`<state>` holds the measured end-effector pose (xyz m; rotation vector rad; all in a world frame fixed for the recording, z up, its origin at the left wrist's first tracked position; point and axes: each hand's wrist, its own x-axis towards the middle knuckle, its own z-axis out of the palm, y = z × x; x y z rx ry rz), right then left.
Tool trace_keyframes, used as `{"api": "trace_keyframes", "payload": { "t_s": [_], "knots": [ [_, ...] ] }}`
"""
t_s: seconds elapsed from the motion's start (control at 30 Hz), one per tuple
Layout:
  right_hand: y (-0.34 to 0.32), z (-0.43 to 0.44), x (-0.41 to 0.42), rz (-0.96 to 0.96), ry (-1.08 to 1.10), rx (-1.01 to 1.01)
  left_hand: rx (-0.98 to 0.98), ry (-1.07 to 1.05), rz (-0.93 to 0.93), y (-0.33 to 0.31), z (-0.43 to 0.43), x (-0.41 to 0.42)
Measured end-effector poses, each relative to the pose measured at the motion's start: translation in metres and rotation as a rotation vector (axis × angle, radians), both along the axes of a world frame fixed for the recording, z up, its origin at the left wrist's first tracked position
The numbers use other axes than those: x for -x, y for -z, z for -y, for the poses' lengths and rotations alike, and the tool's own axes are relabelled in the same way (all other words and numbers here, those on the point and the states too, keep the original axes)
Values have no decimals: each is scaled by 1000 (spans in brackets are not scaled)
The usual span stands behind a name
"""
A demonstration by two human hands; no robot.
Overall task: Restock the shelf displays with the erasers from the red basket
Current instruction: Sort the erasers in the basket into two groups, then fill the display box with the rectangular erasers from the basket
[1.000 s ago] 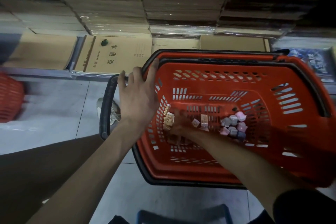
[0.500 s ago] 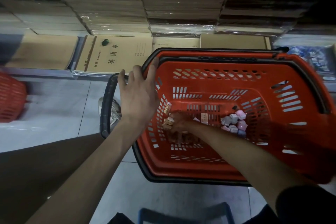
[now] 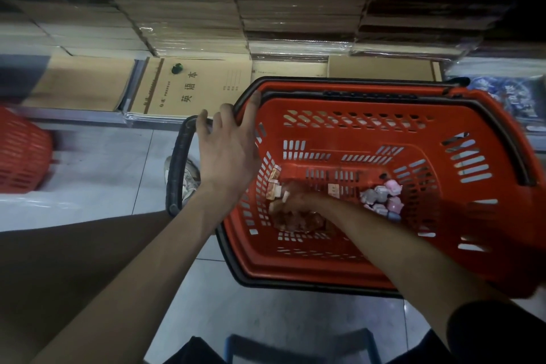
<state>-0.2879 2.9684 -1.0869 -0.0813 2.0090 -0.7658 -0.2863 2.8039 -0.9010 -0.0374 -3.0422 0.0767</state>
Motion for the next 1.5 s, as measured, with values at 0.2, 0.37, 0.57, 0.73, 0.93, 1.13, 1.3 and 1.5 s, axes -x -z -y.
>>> {"api": "trace_keyframes", "payload": {
  "t_s": [0.2,0.37,0.57,0.73,0.93,1.13,1.3,1.5],
  "knots": [
    [-11,-21,13,242,223,61,3,10,-2,0,-3,1],
    [-65,-40,16,325,408,186,-60,19,-43,1,-2,2],
    [-150,-78,36,220,711,341,-274,111,-140,-25,-23,-7],
    [-258,-98,43,88,749,530,-1294,-286,218,-69,-57,-7],
    [-337,-99,15,-312,558,634,-2195,-398,946,-122,-93,-12],
    [-337,-81,0,-787,460,350,-2330,-301,872,-143,-125,-15],
    [-337,-78,-4,-700,410,306,-2459,-502,885,-128,-136,-23],
    [-338,-83,-7,-723,271,213,-2442,-535,916,-126,-133,-21]
  ]
}}
